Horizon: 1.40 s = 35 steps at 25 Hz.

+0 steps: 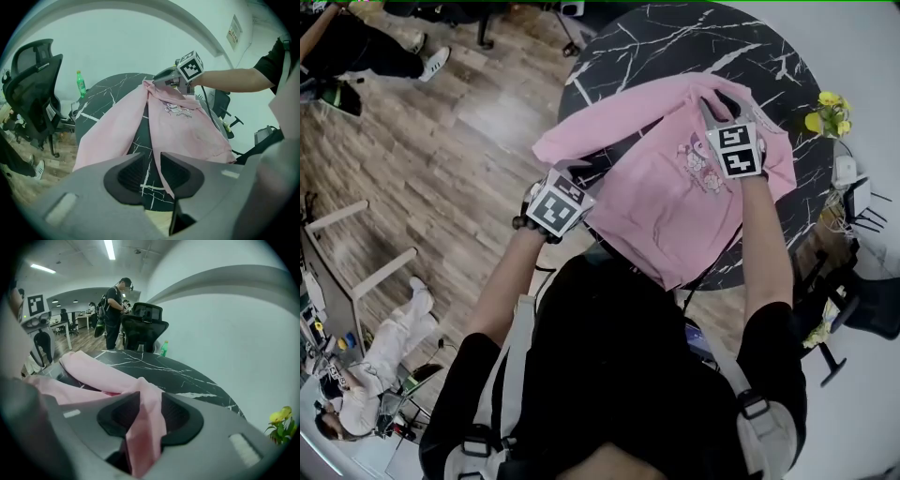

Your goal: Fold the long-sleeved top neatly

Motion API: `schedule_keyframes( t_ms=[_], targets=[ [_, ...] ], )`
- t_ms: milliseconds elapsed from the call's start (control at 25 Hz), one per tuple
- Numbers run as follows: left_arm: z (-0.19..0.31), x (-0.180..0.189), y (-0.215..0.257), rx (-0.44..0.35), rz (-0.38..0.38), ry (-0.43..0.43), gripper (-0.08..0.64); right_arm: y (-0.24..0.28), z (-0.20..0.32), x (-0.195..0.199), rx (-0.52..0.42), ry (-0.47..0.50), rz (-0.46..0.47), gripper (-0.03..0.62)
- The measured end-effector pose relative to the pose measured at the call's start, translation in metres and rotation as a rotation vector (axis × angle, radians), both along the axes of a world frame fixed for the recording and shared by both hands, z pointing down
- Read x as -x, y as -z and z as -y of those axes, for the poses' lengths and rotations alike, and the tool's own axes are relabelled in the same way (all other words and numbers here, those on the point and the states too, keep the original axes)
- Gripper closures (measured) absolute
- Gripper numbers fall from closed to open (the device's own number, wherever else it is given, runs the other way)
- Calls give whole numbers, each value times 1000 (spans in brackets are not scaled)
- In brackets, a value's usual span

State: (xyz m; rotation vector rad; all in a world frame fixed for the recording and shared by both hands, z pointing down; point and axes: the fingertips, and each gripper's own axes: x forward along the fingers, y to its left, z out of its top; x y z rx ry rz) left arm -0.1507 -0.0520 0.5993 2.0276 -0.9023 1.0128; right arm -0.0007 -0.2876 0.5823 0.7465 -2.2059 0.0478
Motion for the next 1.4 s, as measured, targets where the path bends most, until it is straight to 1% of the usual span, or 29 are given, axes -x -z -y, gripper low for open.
schedule_keyframes(
  t_ms=[40,120,160,200,240,280,360,440,640,880,960,1040,1160,1240,1320,1400],
  targets=[
    [0,-1,0,-1,-2,-2,448,2,0,1,-12,3,-1,436],
    [1,-3,1,-3,-5,-5,448,7,0,4,-41,12,-2,423],
    [1,-3,2,-6,-5,-5,448,9,0,5,-54,19,-6,407],
    [1,-3,2,-9,-3,-5,448,11,-2,7,-63,28,-12,389],
    [0,-3,3,-12,-1,-4,448,12,-4,8,-64,36,-17,357],
    [0,-2,4,-14,1,-2,448,13,-7,10,-59,42,-17,345],
    [-1,2,4,-16,4,6,448,18,-12,18,-51,47,0,345],
    [-4,11,3,-14,8,27,448,24,-20,33,-44,69,27,345],
    [-16,49,-3,-20,33,132,448,24,-58,82,-17,180,55,345],
    [-26,113,-12,-23,60,324,448,6,-121,140,49,359,42,347],
    [-27,129,-17,-17,64,372,441,1,-139,151,69,398,36,347],
    [-23,139,-21,-17,63,403,417,-1,-151,158,94,415,39,351],
    [-13,150,-27,-29,48,406,392,-5,-165,167,133,434,41,354],
    [-4,151,-31,-43,19,369,357,-8,-171,170,149,446,30,356],
    [6,153,-34,-66,-21,332,352,-10,-173,168,159,446,20,356],
    [14,153,-35,-74,-65,301,328,-8,-171,166,168,435,26,356]
  ],
)
